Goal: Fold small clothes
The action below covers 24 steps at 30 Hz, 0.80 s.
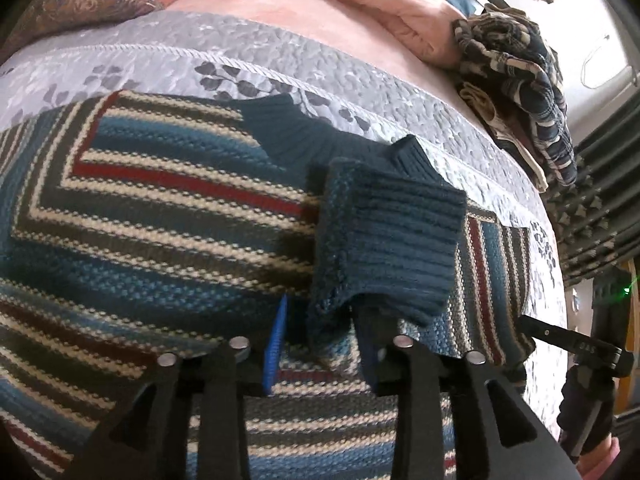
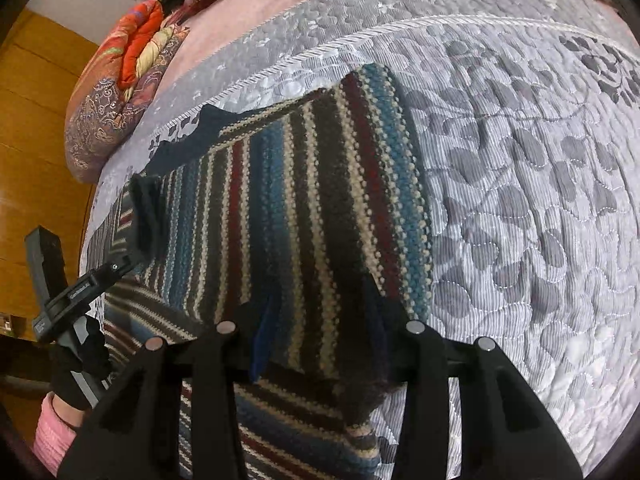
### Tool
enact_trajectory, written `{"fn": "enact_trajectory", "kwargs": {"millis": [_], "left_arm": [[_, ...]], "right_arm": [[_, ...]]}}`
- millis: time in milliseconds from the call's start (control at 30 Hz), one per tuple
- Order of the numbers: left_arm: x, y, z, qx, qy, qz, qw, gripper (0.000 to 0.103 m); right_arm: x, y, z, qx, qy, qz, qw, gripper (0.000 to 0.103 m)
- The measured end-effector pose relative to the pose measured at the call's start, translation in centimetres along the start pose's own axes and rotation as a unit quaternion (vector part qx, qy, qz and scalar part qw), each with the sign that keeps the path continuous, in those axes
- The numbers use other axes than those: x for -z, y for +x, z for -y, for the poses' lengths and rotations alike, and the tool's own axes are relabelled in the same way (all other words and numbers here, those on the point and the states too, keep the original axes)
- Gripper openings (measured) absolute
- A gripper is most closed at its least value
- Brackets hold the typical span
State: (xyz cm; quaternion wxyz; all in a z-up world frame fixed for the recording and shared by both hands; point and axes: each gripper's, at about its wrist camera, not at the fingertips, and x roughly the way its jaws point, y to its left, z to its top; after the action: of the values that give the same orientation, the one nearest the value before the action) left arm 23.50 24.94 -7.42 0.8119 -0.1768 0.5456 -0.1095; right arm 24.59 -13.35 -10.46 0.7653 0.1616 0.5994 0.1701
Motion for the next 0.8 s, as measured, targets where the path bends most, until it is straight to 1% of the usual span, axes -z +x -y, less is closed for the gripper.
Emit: {"fn": "enact_trajectory", "kwargs": {"millis": [33,67,133,167,300,333,367,433,500,567,633,667,700,733,767,800], "left_arm": [[-0.1,-0.5,-0.2,-0.002,0.005,0.000,1.0000,0.045],[-0.1,-1.3,-0.1,-0.005,0.011,0.006,0.9999,0.047],[-0.4,-2.7,-0.1,-0.014,0.026,0.024,0.9993,0.052],[-0.6,-3.8,-0.1,-0.023,0.036,0.041,0.9983,0.054],[-1.2,-5.9,1.3,-0.024,0.064,0.087,0.9938,0.056],[-1.1,-6.0,2.0,-0.024,0.076,0.094,0.9924,0.057],[-0.7,-5.8,3.1,-0.028,0.100,0.097,0.9899,0.057],[0.1,-5.1,5.4,-0.043,0.146,0.097,0.9835,0.058],[1.1,-3.5,8.3,-0.066,0.202,0.094,0.9726,0.059],[1.5,-2.4,10.3,-0.090,0.234,0.095,0.9634,0.059],[2.0,-1.3,11.9,-0.110,0.265,0.100,0.9526,0.060],[2.3,-0.5,12.6,-0.130,0.279,0.096,0.9465,0.060],[2.4,0.3,13.0,-0.139,0.286,0.088,0.9441,0.060],[2.5,0.8,13.0,-0.144,0.286,0.080,0.9441,0.059],[2.4,1.7,12.8,-0.148,0.277,0.068,0.9469,0.057],[2.4,2.4,12.5,-0.150,0.271,0.058,0.9491,0.047]], "right_arm": [[0.0,-0.3,-0.2,-0.002,-0.001,0.002,1.000,0.041],[-0.2,-0.5,0.0,-0.003,-0.002,0.003,1.000,0.041],[-0.5,-1.5,-0.2,-0.001,-0.008,0.012,1.000,0.044],[-0.7,-1.9,-0.3,0.003,-0.009,0.018,1.000,0.047],[-1.1,-2.5,-0.7,0.000,-0.004,0.027,1.000,0.047],[-1.1,-2.4,-1.0,-0.001,-0.007,0.026,1.000,0.047],[-1.0,-2.3,-1.3,0.001,-0.011,0.026,1.000,0.047],[-1.0,-2.0,-1.7,0.003,-0.016,0.022,1.000,0.047],[-1.0,-1.7,-2.1,0.006,-0.018,0.020,1.000,0.047],[-0.9,-1.3,-2.3,0.009,-0.022,0.017,1.000,0.047],[-0.9,-1.1,-2.3,0.011,-0.023,0.014,1.000,0.047],[-0.8,-1.0,-2.2,0.012,-0.022,0.013,1.000,0.048],[-0.8,-1.0,-2.1,0.012,-0.022,0.013,1.000,0.048],[-0.8,-0.9,-2.0,0.012,-0.021,0.012,1.000,0.048],[-0.8,-0.8,-1.9,0.012,-0.019,0.012,1.000,0.048],[-0.8,-0.8,-1.8,0.012,-0.017,0.012,1.000,0.048]]}}
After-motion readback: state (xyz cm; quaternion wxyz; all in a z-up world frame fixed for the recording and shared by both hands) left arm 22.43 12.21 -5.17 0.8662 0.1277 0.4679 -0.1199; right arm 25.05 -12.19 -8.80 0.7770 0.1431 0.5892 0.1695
